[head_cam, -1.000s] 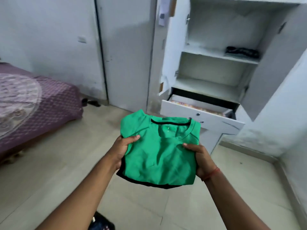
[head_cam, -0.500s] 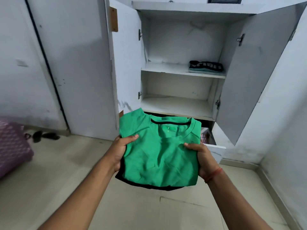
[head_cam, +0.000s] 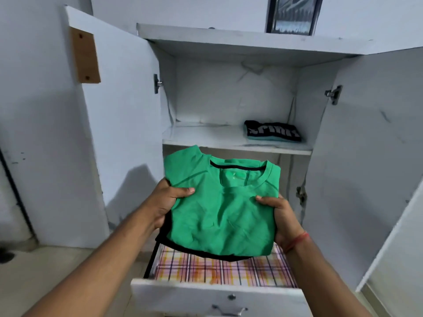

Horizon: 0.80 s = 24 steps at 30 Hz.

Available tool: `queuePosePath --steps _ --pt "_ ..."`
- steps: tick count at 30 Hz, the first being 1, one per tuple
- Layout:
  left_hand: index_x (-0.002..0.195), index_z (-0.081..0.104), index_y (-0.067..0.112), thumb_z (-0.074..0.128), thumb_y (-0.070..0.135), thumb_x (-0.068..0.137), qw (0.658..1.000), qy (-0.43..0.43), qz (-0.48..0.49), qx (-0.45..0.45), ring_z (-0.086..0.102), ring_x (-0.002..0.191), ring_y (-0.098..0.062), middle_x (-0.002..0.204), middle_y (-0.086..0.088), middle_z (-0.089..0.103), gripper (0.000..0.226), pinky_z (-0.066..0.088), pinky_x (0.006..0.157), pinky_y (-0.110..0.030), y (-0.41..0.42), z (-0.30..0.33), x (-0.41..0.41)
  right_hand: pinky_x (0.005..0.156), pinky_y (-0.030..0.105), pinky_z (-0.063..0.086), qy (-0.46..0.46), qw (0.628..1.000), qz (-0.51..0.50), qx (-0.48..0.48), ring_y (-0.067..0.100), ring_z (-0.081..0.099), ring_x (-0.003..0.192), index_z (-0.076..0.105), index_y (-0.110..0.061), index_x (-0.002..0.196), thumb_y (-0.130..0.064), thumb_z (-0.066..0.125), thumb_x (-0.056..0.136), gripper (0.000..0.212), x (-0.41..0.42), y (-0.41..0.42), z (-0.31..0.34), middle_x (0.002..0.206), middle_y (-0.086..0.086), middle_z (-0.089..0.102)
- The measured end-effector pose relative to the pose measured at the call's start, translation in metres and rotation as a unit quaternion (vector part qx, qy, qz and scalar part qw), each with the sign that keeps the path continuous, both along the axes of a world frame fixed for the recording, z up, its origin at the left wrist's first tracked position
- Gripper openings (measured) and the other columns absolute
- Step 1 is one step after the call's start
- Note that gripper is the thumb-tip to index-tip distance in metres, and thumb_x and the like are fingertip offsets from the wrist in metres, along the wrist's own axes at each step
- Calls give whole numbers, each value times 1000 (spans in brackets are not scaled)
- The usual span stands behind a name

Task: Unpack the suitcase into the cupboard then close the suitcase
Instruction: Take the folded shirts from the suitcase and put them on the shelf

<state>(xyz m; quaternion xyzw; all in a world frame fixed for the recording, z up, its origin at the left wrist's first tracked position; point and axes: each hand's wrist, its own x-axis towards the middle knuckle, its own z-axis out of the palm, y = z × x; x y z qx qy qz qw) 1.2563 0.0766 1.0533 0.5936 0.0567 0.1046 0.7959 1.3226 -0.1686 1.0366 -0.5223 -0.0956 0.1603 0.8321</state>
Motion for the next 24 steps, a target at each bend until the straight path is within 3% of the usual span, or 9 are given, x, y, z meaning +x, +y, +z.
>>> queuePosePath --steps 4,8,11,14,18,21,24 --pt "113 63 -1 70 -6 65 999 -31 14 18 71 86 -32 102 -18 72 49 59 75 -44 18 9 89 66 43 58 -31 999 -7 9 35 70 82 56 -3 120 3 58 71 49 92 16 12 100 18 71" --pt "109 65 3 70 -5 65 998 -42 32 18 72 82 -28 96 -14 74 45 60 69 -39 32 30 179 65 39 57 -33 999 29 12 33 71 81 58 -1 121 1 56 74 47 185 30 34 98 16 72" --pt "107 65 3 71 -5 70 998 -30 55 30 72 84 -27 97 -13 74 39 59 72 -38 49 49 238 66 38 57 -30 998 48 13 33 71 86 59 -1 122 -2 59 70 52 247 45 55 105 17 71" --pt "114 63 3 68 -4 78 998 -1 61 33 70 93 -31 107 -16 71 37 57 80 -40 74 63 292 63 36 58 -36 998 58 -5 30 71 82 64 -3 112 0 51 76 39 305 66 77 101 14 72" --pt "119 62 3 70 3 72 998 40 43 29 68 98 -31 113 -16 69 48 56 79 -40 113 77 343 66 42 58 -39 998 43 -32 37 68 90 60 -2 122 5 48 75 50 367 102 96 112 20 68" --pt "110 64 5 67 2 81 996 55 49 46 68 96 -29 107 -15 69 29 56 81 -40 138 87 370 63 39 58 -49 997 36 -46 36 68 89 57 -1 126 9 45 77 52 400 126 104 116 20 67" --pt "97 64 9 65 0 85 994 55 59 73 67 91 -28 99 -12 70 15 51 88 -43 158 99 397 62 36 59 -39 997 50 -46 30 71 82 60 -2 121 12 44 79 47 430 148 108 107 16 70"
